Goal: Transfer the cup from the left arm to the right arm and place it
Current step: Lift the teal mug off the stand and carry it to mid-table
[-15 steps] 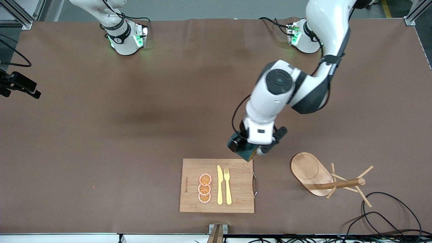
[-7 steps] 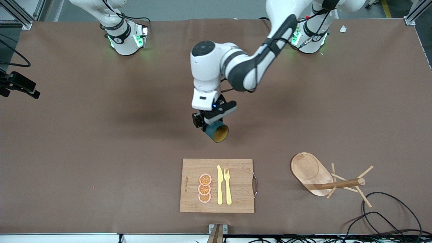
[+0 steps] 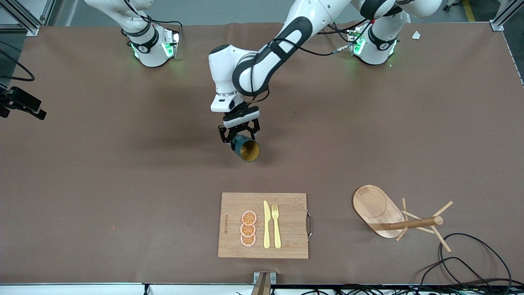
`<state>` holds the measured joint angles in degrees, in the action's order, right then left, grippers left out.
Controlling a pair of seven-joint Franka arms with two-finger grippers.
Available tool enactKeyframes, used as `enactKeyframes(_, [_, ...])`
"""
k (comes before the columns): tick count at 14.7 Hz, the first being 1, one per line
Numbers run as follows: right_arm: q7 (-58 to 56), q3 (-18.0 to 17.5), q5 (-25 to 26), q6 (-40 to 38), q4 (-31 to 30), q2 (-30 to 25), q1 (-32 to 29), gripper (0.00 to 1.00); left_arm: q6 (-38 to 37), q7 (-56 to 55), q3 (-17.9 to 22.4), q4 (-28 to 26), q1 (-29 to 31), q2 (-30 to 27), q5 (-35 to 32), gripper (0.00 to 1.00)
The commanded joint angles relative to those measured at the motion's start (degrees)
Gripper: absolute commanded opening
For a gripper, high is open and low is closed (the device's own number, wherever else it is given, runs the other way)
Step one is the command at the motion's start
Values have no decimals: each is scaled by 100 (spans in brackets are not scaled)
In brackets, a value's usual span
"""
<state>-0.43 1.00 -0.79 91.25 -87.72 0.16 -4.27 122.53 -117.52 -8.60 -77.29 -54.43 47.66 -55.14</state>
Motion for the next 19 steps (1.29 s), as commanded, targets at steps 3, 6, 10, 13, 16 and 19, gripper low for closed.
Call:
enactKeyframes(3, [-71,-117,71,-116,-52,-87,-188,100,-650,-772,69,-14,-436,366,-1173,78])
enactKeyframes(6, [-211,-126,9,-213,-52,-78,-180,100,-1037,-903,77,3,-761,753,-1648,78])
enactKeyframes(10, [-229,-135,-114,-204,-61,-78,-188,100,-1371,-1238,69,-32,-823,876,-2194,83])
enactKeyframes(13, [-238,-126,-114,-222,-70,-78,-197,100,-1416,-1247,60,-58,-920,1000,-2352,99])
enactKeyframes(16, [-247,-117,-114,-222,-70,-78,-206,100,-1416,-1273,7,-58,-999,956,-2291,100])
enactKeyframes(19, [-238,-117,-105,-231,-70,-78,-206,100,-1634,-1274,-2,-32,-1262,825,-1871,100])
